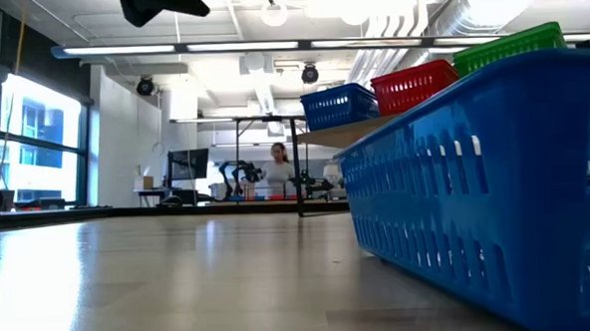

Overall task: Stack baskets on shelf by color
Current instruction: Stack the red basket on the stacked red basket on the shelf

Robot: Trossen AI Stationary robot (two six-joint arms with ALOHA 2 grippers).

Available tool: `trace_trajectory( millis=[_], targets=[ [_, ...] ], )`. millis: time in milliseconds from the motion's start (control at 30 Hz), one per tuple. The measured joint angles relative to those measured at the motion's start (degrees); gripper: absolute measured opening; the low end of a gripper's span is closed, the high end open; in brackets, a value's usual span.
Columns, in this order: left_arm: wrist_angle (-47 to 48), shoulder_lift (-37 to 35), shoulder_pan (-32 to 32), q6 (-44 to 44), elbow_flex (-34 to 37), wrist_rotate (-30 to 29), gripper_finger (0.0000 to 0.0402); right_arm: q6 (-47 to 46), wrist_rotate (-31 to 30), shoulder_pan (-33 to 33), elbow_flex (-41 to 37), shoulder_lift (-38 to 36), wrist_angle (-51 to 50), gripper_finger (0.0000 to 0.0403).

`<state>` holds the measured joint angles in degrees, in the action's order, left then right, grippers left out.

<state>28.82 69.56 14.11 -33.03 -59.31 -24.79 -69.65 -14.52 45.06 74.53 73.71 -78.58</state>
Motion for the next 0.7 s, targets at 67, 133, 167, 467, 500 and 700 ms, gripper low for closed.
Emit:
trace_trajectory(
  millis=[67,133,167,467,500,700],
  targets=[
    [0.0,0.0,-0.9,1.2,0.0,-0.8,0.0223,2.2,-1.6,-2.9,2.6,0.0,-2.9,0.0],
    [0.0,0.0,-1.9,2.5,0.0,-1.8,0.0223,4.7,-2.6,-6.2,5.2,0.0,-5.6,0.0],
    [0.0,0.0,-2.4,3.1,0.0,-2.6,0.0223,6.0,-3.0,-7.9,6.5,0.0,-6.8,0.0],
    [0.0,0.0,-8.3,5.7,0.0,-12.2,0.0223,21.8,-6.5,-26.7,18.3,0.0,-11.4,0.0],
    [0.0,0.0,-9.1,6.5,0.0,-12.7,0.0223,23.8,-6.6,-28.9,19.6,0.0,-11.4,0.0],
    [-0.7,0.0,-14.9,6.9,0.0,-13.0,0.0223,35.4,-6.8,-42.6,26.4,0.0,-11.4,0.0]
  ],
)
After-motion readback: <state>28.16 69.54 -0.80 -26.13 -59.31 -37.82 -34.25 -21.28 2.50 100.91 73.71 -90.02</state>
